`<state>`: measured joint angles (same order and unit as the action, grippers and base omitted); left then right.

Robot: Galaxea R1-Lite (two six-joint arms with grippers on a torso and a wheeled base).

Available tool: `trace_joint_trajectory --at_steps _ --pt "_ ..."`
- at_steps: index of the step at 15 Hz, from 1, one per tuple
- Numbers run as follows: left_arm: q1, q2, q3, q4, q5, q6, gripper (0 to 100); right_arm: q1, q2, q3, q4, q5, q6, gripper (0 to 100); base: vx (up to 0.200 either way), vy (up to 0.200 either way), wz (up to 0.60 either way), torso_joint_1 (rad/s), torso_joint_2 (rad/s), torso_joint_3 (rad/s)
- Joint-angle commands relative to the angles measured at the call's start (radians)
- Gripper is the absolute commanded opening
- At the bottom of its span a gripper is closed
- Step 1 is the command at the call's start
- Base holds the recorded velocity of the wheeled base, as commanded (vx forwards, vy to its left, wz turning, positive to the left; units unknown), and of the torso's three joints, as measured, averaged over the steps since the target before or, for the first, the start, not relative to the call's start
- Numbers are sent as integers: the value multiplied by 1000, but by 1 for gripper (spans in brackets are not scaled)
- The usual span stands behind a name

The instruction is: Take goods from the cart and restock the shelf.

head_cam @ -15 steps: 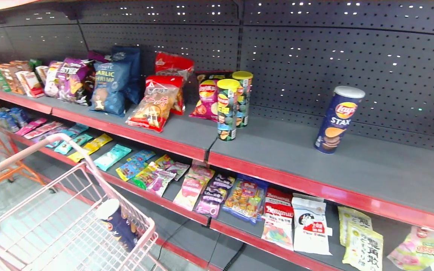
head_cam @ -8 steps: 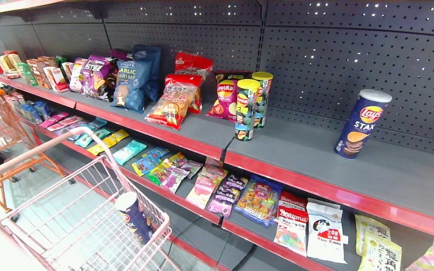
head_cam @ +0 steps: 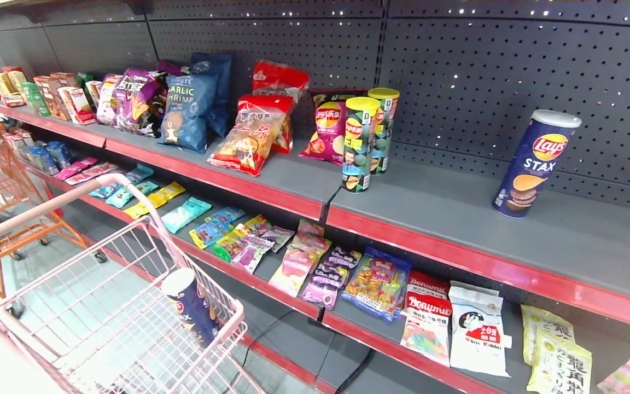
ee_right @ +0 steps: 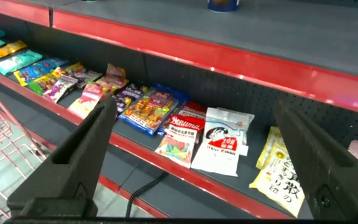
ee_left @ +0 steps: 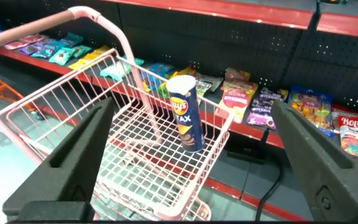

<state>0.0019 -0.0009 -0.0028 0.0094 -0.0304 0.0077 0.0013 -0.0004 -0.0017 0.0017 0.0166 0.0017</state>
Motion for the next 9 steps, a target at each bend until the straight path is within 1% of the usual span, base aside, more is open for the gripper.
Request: trace_joint_trajectory --at_steps 1,7,9 --pt "1 1 0 0 0 0 100 2 0 0 0 0 0 100 0 0 0 -139 364 212" --pt "1 1 0 0 0 0 100 0 0 0 0 0 0 100 0 0 0 -151 382 223" --pt "0 1 0 0 0 0 100 0 0 0 0 0 0 100 0 0 0 -178 456 266"
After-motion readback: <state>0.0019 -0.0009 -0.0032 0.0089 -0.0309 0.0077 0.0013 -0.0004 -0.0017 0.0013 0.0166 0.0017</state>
